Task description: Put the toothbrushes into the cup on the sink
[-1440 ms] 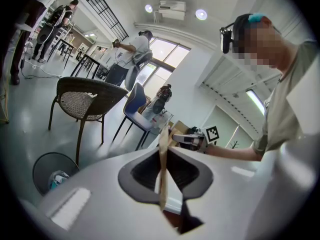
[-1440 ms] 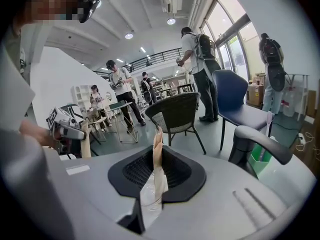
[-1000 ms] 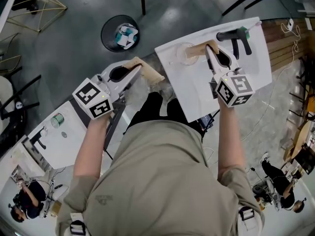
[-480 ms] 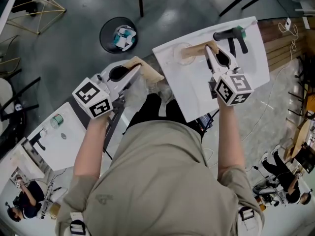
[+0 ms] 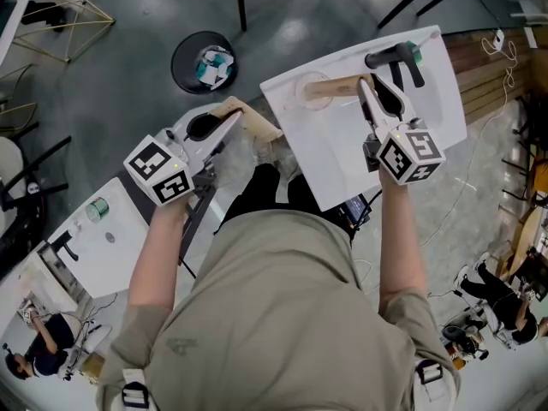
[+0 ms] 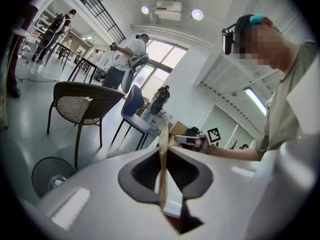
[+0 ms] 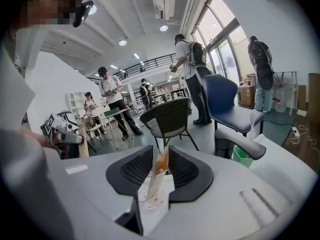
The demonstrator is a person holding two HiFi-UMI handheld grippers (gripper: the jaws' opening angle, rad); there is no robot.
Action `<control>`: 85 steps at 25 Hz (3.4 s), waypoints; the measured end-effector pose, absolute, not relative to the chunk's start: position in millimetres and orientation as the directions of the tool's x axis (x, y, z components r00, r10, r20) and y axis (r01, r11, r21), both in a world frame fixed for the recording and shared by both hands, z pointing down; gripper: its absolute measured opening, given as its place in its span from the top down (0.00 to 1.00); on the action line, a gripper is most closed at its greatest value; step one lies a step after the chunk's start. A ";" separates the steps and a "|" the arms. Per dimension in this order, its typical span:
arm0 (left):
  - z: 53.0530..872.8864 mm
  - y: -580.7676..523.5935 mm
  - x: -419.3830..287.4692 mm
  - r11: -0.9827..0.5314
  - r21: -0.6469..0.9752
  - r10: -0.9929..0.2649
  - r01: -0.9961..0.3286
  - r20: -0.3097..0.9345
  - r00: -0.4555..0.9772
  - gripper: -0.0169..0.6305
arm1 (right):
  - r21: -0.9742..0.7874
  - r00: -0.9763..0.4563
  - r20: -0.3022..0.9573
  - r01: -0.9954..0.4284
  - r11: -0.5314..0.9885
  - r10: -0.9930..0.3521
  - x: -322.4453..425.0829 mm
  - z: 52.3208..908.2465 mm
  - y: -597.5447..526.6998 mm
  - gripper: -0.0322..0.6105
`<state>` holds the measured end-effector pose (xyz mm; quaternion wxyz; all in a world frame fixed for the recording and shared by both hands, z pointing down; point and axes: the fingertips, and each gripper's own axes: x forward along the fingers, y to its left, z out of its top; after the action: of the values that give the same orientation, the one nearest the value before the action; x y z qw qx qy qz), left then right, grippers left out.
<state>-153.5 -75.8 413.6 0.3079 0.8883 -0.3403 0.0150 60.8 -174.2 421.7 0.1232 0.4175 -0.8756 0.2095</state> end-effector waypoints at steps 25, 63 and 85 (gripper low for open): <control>368.2 -104.3 -131.4 -0.612 0.449 -0.635 -0.652 0.213 0.743 0.92 | -0.324 -0.550 0.342 -0.830 0.454 -0.762 158.3 398.1 -122.0 0.82; 374.7 -171.9 -56.8 -0.753 0.380 -0.498 -0.537 0.204 0.843 0.92 | -0.455 -0.498 0.417 -0.839 0.300 -0.761 217.3 426.5 -75.1 0.82; 413.5 -170.6 -47.6 -0.765 0.403 -0.445 -0.503 0.233 0.865 0.92 | -0.464 -0.489 0.447 -0.842 0.273 -0.749 217.3 439.2 -68.9 0.82</control>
<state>-47.6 -170.6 413.5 0.2319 0.9373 -0.2528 0.0618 217.3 -68.9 439.2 0.0695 0.5005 -0.7949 0.3358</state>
